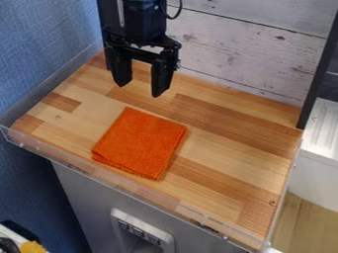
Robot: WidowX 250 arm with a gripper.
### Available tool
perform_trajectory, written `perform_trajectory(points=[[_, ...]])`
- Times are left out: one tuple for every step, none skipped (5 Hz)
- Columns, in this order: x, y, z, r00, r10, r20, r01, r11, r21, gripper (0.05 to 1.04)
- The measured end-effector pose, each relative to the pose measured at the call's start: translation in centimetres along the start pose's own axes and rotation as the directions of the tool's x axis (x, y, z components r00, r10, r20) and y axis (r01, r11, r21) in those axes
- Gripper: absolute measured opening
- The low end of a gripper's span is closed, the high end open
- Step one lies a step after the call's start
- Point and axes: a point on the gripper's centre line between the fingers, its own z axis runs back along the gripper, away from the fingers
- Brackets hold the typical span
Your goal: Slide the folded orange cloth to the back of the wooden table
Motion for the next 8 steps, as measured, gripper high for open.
perform_trajectory(points=[[0.1,0.0,0.0,1.0,-0.008,0.008,0.008,1.0,0.001,0.999],[-0.1,-0.1,-0.8,1.0,-0.011,0.01,0.011,1.0,-0.001,0.995],[-0.5,0.6,-1.4,1.0,0.007,0.019,-0.007,1.0,-0.004,0.946],[-1.0,0.5,-2.7,0.999,0.012,0.044,-0.012,1.0,-0.001,0.664],[-1.5,0.5,-4.5,0.998,0.017,0.067,-0.018,1.0,0.006,0.364],[-2.1,0.4,-6.0,0.995,0.025,0.092,-0.026,1.0,0.013,0.151],[-2.5,0.3,-7.2,0.993,0.015,0.114,-0.017,1.0,0.017,0.066],[-2.6,0.3,-7.6,0.991,0.015,0.133,-0.018,1.0,0.018,0.064]])
